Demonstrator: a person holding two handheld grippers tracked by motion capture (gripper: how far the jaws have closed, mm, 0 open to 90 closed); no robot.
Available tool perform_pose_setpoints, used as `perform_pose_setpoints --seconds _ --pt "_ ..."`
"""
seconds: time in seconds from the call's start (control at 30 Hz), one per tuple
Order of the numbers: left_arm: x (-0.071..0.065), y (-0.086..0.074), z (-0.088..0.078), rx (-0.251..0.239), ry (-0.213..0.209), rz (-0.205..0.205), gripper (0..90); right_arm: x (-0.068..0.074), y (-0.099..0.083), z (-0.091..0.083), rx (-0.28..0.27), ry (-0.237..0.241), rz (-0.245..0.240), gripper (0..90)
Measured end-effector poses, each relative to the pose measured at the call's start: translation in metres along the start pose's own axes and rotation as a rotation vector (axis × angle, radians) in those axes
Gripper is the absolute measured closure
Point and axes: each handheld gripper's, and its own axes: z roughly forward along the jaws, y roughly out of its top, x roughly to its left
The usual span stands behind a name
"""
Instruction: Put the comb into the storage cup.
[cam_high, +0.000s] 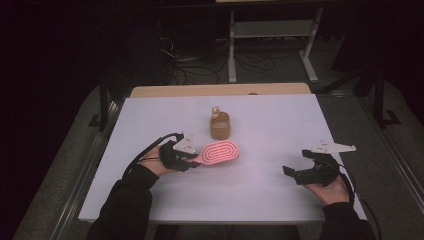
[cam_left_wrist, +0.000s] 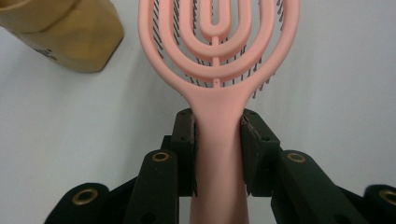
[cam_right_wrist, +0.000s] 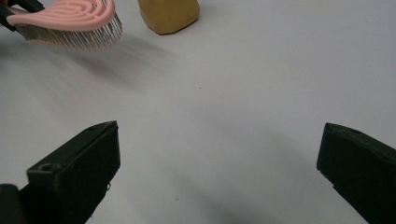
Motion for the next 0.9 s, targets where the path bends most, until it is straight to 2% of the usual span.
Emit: perform_pose_setpoints --seconds 0.3,0.57,0.73,0.9 --pt "0.002 0.001 -0.009 -0.032 0.034 -0.008 70.2 0.000 0.000 0.000 0.003 0.002 0.003 0.0" --pt "0.001 0.009 -0.019 -0.038 0.064 0.012 70.2 0.000 -0.001 -0.002 0.000 -0.002 0.006 0.0" --pt "0.003 0.012 -0.028 -0.060 0.089 0.005 70.2 0.001 0.002 -0.003 0.003 0.009 0.007 0.0" --pt "0.002 0.018 -0.033 -0.052 0.096 0.031 70.2 0.002 0.009 -0.003 0.010 0.009 0.011 0.0"
